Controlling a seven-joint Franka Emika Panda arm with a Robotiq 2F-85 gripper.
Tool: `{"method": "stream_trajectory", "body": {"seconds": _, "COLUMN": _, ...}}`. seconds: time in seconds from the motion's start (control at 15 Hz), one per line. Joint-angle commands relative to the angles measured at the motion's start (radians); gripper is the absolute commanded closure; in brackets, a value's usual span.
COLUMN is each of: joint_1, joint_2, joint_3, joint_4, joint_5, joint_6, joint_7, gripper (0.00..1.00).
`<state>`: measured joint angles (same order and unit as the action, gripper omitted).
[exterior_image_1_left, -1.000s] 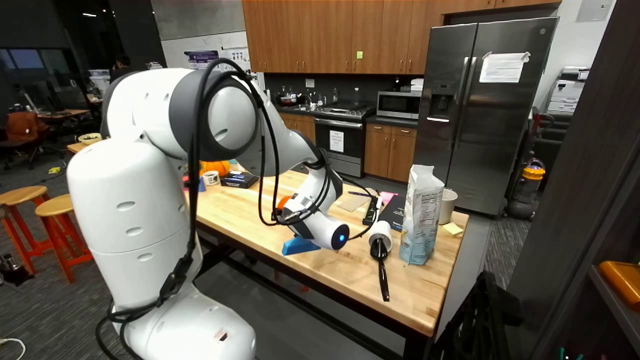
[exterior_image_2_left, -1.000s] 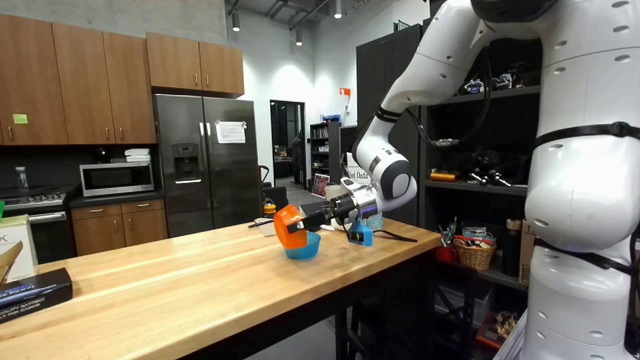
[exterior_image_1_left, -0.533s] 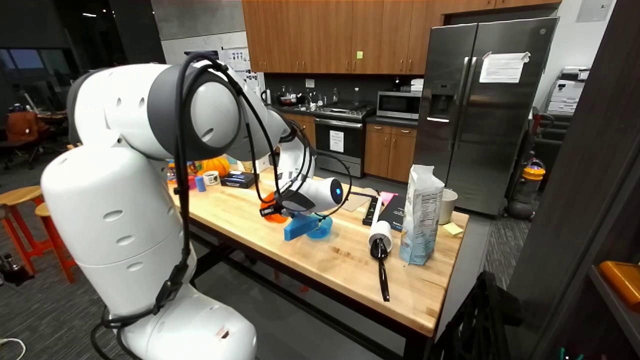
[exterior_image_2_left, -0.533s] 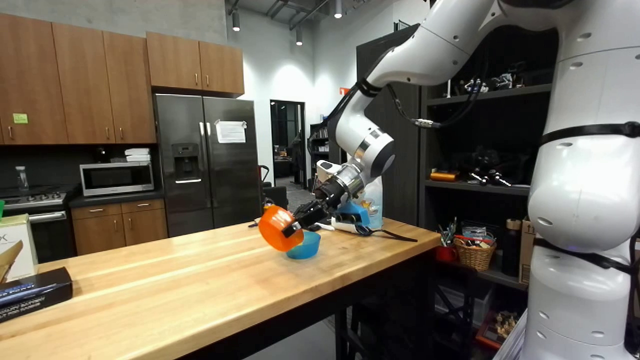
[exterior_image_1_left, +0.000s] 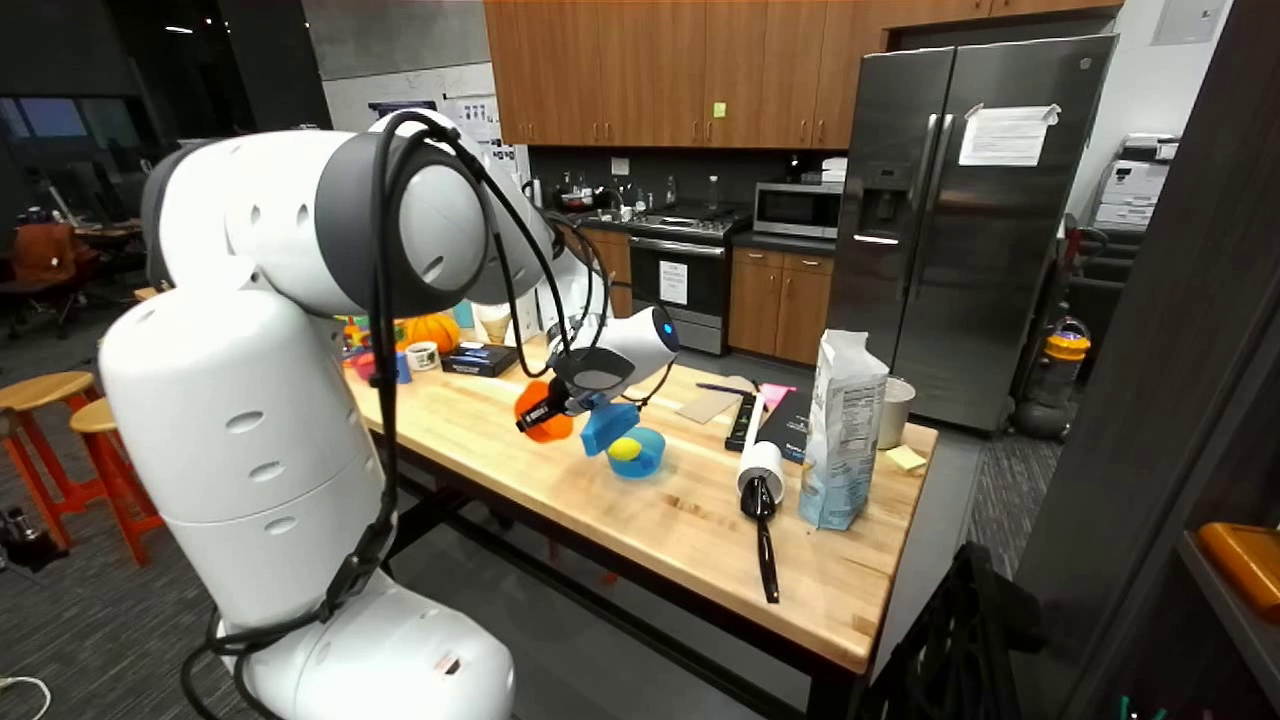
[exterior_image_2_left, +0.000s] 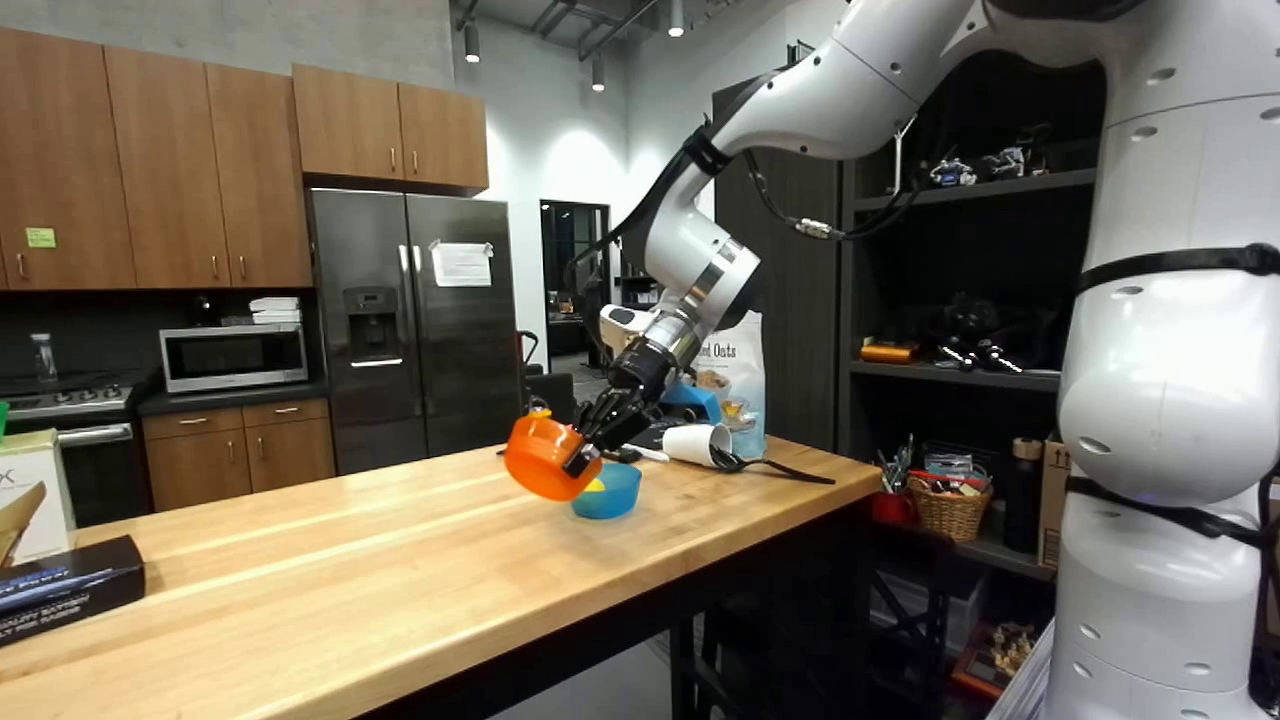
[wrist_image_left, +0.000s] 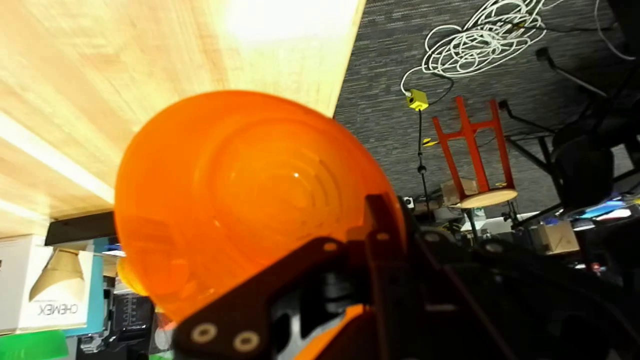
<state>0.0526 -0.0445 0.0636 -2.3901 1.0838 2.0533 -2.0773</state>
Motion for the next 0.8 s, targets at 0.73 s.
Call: {"method": "stream_trajectory", "body": {"seconds": 0.73, "joint_1": 0.036, "joint_2": 0.279, "joint_3": 0.035, "joint_4": 0.199, "joint_5": -0.166, "joint_6": 0.195, "joint_7": -0.058, "gripper": 0.99}}
